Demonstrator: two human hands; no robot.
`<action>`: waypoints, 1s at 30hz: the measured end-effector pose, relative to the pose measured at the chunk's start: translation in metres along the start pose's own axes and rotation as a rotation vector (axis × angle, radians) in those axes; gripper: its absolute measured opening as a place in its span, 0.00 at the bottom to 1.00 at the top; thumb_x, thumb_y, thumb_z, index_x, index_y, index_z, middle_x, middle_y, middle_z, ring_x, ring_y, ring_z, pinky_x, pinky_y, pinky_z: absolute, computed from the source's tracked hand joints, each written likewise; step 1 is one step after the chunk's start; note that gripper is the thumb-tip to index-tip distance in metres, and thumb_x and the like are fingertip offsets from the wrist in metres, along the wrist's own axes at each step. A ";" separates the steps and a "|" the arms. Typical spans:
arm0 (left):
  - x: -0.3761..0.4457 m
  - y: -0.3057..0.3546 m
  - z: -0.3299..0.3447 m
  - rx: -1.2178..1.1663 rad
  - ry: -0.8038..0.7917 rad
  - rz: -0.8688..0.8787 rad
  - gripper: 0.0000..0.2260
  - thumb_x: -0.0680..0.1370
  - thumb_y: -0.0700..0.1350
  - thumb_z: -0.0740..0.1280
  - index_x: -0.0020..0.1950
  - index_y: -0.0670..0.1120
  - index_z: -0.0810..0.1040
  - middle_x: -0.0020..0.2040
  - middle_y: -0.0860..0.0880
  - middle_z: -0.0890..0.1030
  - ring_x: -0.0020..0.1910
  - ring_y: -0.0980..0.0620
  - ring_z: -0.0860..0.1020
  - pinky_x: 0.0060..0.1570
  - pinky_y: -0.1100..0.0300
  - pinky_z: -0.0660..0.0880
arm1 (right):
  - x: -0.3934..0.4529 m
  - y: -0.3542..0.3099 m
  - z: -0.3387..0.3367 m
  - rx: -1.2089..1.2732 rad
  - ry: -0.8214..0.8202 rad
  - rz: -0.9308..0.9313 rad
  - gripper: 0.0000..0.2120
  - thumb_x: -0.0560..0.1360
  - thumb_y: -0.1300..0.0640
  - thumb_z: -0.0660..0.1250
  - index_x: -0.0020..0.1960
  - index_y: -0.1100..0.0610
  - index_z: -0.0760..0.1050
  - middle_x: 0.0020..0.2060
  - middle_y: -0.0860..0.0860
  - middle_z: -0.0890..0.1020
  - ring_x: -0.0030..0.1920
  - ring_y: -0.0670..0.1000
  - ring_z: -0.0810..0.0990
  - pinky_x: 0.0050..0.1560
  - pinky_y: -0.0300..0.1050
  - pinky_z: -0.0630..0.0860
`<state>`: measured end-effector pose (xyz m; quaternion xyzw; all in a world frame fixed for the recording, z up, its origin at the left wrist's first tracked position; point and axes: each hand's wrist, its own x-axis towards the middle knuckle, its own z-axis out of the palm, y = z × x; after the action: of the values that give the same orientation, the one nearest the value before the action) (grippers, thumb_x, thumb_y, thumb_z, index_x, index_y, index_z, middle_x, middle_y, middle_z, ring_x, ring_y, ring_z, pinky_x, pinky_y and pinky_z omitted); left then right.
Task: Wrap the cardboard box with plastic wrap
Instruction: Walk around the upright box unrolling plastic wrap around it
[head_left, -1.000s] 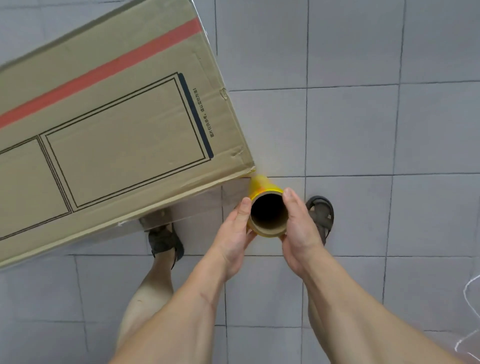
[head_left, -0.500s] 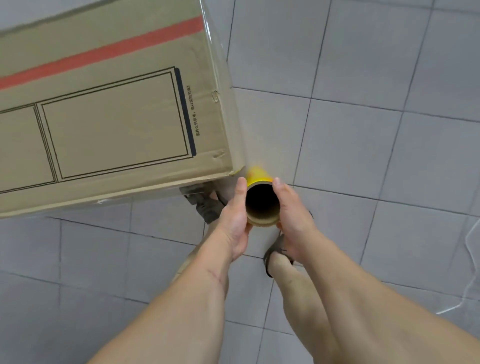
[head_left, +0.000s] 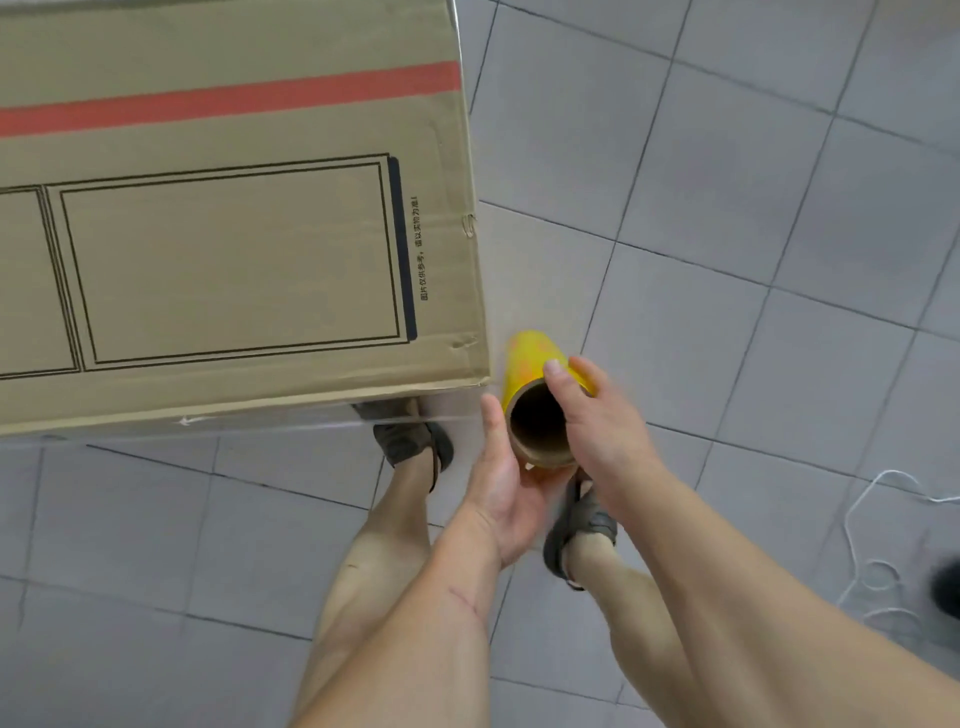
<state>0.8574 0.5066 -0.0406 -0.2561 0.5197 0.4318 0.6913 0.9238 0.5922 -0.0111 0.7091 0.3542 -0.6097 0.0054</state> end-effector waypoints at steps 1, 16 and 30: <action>0.003 -0.001 0.005 -0.013 0.003 0.010 0.35 0.79 0.70 0.52 0.71 0.48 0.78 0.65 0.45 0.84 0.65 0.49 0.82 0.66 0.53 0.77 | 0.004 -0.005 -0.002 -0.040 -0.003 -0.038 0.27 0.78 0.41 0.65 0.75 0.49 0.67 0.66 0.47 0.73 0.64 0.47 0.73 0.62 0.42 0.69; 0.031 0.008 0.057 -0.138 0.122 0.172 0.30 0.82 0.66 0.55 0.70 0.47 0.79 0.64 0.46 0.85 0.60 0.51 0.84 0.59 0.56 0.80 | 0.052 -0.051 -0.037 -0.050 -0.144 0.007 0.23 0.77 0.39 0.66 0.68 0.48 0.74 0.61 0.46 0.79 0.60 0.47 0.76 0.57 0.42 0.71; 0.053 0.022 0.085 -0.233 0.235 0.287 0.29 0.83 0.65 0.54 0.75 0.48 0.74 0.65 0.48 0.84 0.65 0.53 0.81 0.58 0.60 0.77 | 0.072 -0.075 -0.053 -0.139 -0.276 -0.058 0.24 0.80 0.39 0.61 0.74 0.43 0.65 0.66 0.47 0.73 0.63 0.47 0.71 0.51 0.37 0.67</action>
<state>0.8855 0.6034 -0.0605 -0.3064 0.5744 0.5500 0.5231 0.9313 0.7074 -0.0285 0.6060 0.4117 -0.6753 0.0855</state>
